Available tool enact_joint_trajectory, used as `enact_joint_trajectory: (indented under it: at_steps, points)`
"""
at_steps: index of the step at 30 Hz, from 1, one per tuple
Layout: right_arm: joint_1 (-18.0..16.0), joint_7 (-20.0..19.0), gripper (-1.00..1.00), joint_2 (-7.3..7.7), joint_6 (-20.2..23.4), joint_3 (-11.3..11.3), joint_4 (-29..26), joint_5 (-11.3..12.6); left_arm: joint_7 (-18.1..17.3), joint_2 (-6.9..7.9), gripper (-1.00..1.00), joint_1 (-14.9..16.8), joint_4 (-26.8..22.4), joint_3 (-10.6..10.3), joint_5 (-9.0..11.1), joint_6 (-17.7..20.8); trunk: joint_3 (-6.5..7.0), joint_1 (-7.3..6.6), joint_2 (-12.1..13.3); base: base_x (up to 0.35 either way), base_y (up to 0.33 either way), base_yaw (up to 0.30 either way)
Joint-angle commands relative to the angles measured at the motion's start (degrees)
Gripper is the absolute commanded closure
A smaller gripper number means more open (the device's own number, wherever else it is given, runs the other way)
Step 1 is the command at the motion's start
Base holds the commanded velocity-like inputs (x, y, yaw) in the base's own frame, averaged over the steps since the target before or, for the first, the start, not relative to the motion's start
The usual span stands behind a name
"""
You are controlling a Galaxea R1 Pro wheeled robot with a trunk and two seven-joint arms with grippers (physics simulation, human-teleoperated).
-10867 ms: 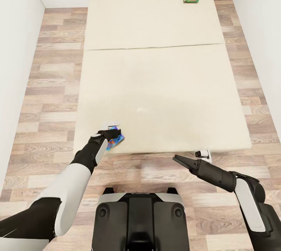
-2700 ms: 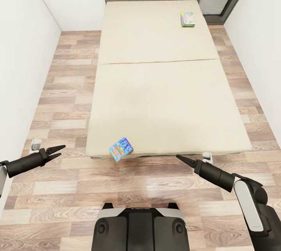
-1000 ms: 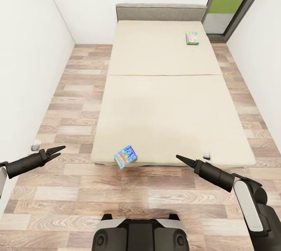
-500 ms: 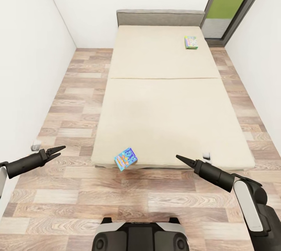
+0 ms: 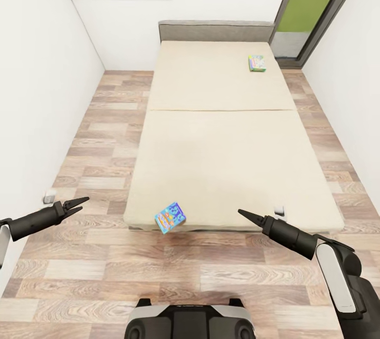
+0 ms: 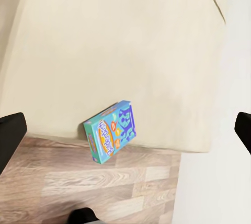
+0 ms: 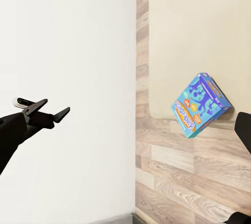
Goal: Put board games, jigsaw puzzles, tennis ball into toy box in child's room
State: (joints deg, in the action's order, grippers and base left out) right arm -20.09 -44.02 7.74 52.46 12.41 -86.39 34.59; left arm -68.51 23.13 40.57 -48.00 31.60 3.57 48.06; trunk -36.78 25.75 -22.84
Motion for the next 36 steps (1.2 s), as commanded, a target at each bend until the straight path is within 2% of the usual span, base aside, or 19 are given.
enact_joint_trajectory:
  at_steps: [1,36]
  points:
    - [0.0,-0.2,-1.0,0.0,0.3,0.1,0.0,-0.1,-0.1,0.0,-1.0,0.0,0.0,0.0,0.1,0.5,0.03,0.03,-0.1,0.0,0.0,0.0]
    - [0.0,0.0,-1.0,-0.09,0.2,0.0,0.0,0.1,-0.1,-0.29,-1.0,0.0,0.0,0.0,0.1,0.5,3.37,0.03,-0.1,0.0,0.0,0.0]
